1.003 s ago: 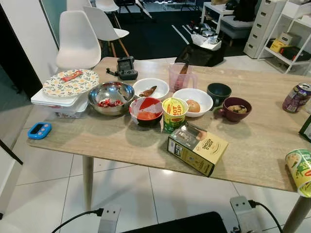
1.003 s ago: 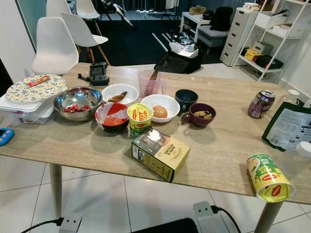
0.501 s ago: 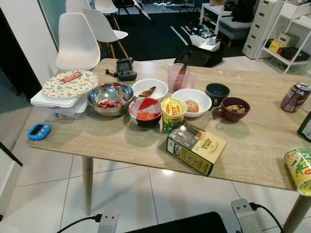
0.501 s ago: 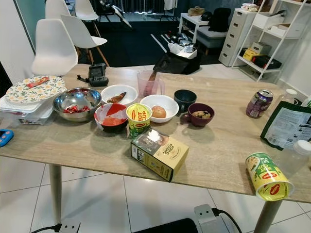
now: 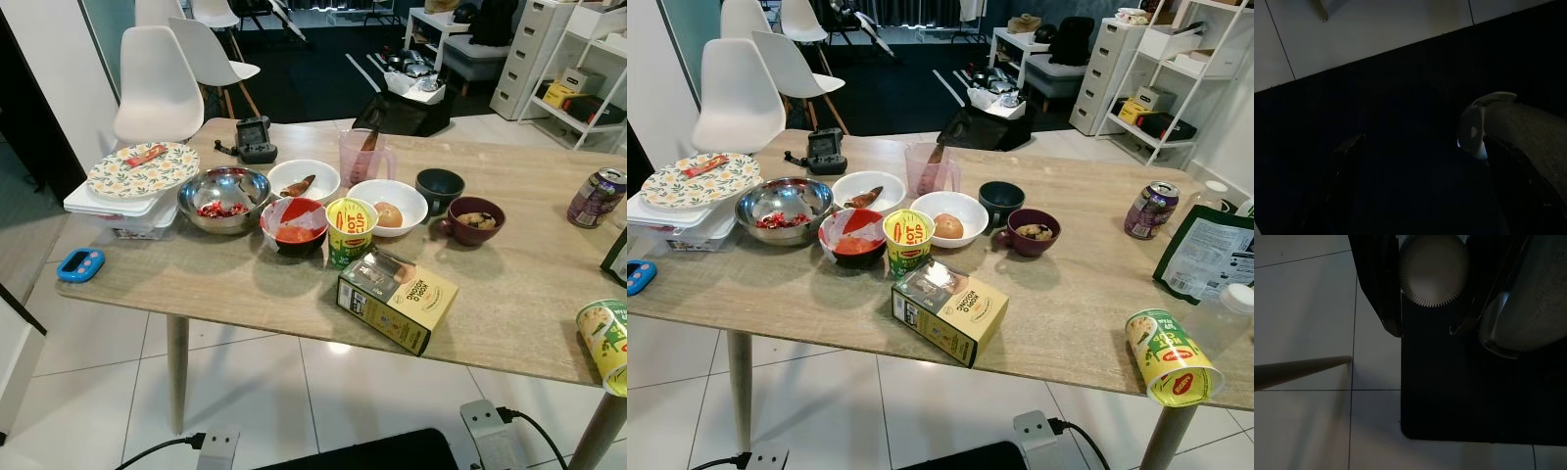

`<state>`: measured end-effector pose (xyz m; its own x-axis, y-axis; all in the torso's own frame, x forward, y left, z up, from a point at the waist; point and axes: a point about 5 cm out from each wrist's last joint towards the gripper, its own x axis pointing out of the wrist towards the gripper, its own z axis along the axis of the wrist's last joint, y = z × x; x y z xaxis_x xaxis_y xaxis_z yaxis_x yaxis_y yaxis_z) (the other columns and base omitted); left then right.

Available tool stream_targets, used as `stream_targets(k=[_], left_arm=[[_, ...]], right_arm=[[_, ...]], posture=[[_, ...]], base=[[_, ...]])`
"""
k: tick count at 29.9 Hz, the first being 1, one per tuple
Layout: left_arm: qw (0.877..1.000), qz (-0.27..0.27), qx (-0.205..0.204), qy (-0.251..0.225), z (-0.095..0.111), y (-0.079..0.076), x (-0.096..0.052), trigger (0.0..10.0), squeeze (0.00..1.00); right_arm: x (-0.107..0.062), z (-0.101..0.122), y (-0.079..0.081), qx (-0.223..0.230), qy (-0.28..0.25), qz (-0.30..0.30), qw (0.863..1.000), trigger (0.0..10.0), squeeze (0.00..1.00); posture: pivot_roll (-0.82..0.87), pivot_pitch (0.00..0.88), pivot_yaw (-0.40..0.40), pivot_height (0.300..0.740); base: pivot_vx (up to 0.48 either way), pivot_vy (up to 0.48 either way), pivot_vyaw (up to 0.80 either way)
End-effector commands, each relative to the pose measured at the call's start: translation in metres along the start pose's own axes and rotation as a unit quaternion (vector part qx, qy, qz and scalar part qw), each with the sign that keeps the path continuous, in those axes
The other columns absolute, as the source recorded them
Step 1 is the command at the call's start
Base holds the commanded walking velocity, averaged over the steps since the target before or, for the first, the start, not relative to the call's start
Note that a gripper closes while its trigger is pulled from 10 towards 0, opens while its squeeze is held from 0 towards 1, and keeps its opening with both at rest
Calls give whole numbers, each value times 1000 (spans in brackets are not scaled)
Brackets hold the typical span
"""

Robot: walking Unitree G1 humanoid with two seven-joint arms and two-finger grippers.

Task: Restocking fridge

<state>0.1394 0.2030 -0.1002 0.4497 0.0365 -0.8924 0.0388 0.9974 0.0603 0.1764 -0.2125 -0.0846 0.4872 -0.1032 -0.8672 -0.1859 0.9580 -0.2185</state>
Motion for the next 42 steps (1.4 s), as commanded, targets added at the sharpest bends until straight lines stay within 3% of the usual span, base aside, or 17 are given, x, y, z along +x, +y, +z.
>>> stream_targets(k=[1,42], left_arm=[[1000,0,3,12,-5,-3,0,10000,0],[1000,1,5,24,-13,-5,-1,10000,0]], right_arm=[[0,-4,2,4,7,-2,1000,10000,0],[-1,-12,0,1,15,-4,1000,10000,0]], posture=[[-5,0,-41,740],[-10,0,-42,740]], base=[[0,0,0],[-278,0,0]])
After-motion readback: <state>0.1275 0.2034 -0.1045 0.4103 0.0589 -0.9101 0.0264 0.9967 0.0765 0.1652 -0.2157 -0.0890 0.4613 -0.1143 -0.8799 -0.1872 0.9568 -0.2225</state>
